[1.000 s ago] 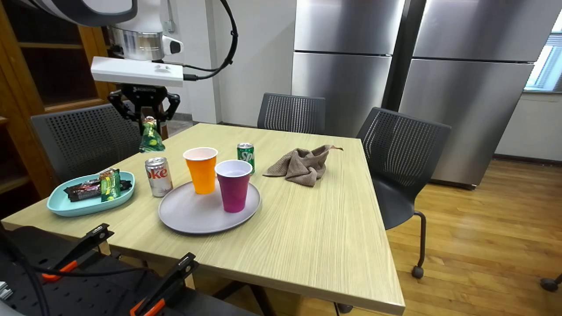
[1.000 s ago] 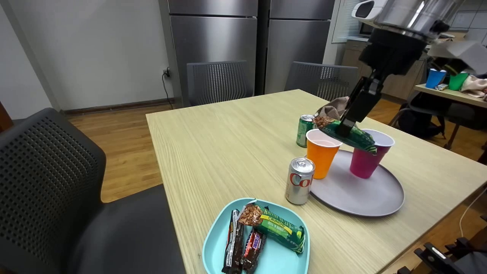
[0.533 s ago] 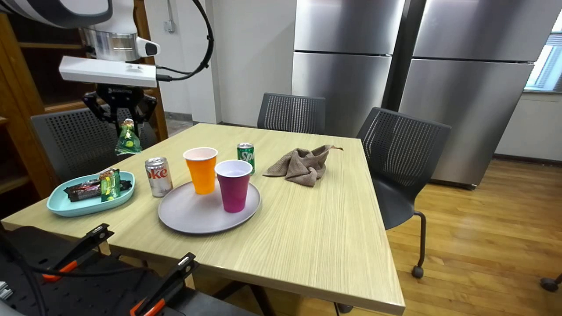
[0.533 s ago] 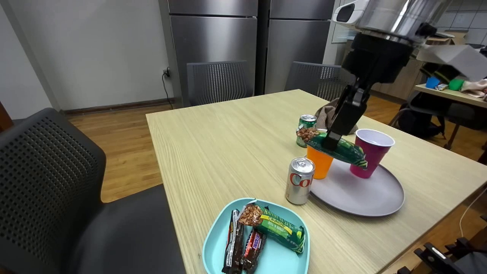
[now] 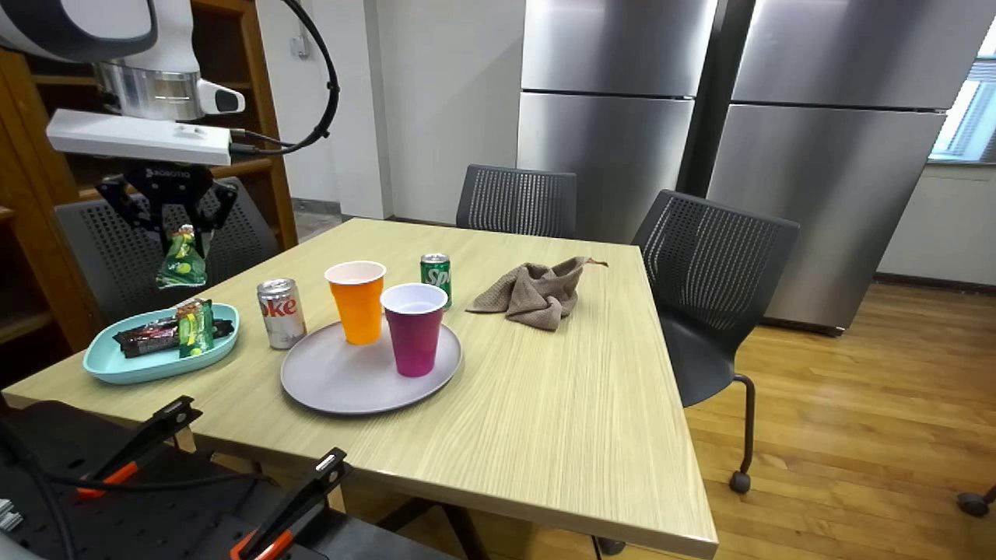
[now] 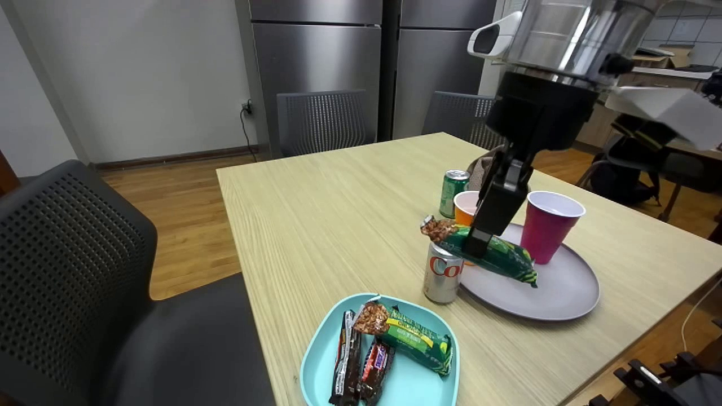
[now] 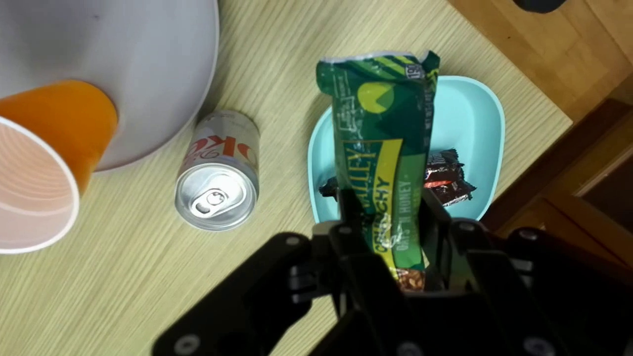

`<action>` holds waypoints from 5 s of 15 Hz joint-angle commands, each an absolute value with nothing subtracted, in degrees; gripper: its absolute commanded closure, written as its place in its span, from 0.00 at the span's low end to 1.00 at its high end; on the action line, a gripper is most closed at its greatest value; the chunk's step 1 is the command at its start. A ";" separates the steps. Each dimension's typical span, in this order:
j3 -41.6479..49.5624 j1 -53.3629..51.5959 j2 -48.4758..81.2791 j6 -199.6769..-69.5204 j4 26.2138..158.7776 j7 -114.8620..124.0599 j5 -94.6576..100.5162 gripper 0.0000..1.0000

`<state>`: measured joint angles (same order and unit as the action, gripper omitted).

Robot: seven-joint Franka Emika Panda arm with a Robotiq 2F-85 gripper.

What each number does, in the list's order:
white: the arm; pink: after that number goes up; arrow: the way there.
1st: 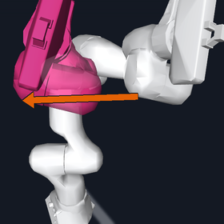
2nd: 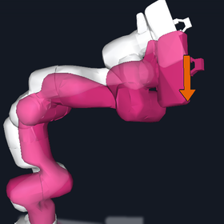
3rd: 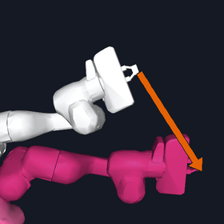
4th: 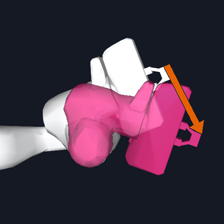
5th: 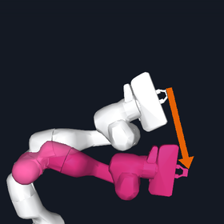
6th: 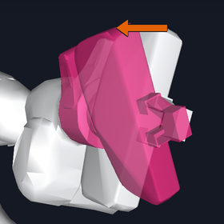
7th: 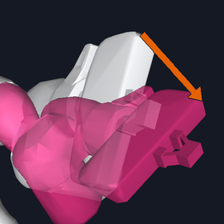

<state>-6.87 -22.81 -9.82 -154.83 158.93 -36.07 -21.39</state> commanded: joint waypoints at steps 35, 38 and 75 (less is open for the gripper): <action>-29.29 -11.16 20.64 -169.51 145.91 -43.81 -37.77 0.92; -31.09 -8.70 21.79 -171.53 146.23 -42.55 -34.14 0.92; -35.30 7.16 -12.20 -170.72 160.07 -29.50 -13.11 0.00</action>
<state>-36.37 3.80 -4.56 -176.16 157.78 -30.40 -16.94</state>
